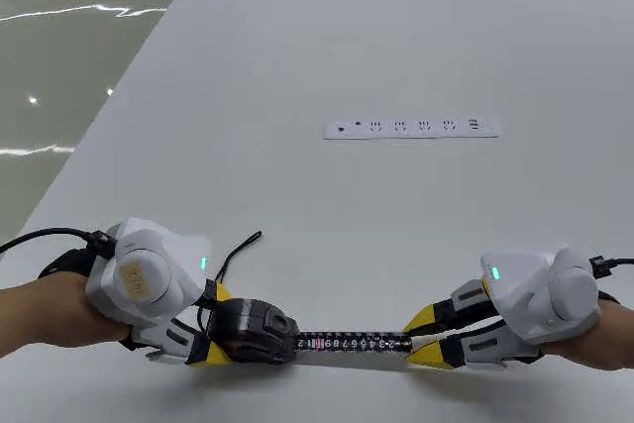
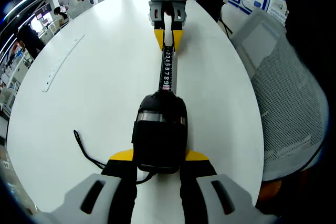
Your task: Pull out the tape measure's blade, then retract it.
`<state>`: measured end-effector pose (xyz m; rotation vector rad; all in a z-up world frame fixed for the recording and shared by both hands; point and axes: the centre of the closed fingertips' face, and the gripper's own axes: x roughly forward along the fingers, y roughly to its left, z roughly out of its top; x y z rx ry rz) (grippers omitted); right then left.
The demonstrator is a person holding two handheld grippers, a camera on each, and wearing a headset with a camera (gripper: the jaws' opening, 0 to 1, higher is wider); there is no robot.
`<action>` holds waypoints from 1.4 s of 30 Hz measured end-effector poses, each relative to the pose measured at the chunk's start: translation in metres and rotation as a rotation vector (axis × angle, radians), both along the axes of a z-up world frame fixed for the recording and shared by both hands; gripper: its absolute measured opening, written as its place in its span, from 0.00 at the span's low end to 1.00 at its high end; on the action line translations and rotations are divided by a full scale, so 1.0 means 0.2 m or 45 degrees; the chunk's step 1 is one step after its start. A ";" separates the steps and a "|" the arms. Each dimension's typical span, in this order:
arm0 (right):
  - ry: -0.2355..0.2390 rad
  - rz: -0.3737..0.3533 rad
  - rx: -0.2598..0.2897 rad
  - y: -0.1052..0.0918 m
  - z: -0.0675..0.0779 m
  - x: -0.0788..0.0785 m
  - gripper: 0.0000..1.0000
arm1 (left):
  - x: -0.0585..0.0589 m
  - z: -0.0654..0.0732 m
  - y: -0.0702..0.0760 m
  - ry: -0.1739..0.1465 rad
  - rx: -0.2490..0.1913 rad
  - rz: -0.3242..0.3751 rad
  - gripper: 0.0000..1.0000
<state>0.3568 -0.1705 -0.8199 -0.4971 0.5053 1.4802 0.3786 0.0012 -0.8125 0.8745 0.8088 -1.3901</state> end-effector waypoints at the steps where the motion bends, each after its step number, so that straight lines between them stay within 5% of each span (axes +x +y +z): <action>1: 0.000 0.000 0.000 0.00 0.00 0.00 0.10 | 0.00 0.00 0.00 0.000 -0.001 0.000 0.26; 42: 0.013 -0.004 -0.009 -0.09 -0.02 -0.02 0.10 | 0.00 -0.01 -0.01 -0.002 -0.006 0.001 0.26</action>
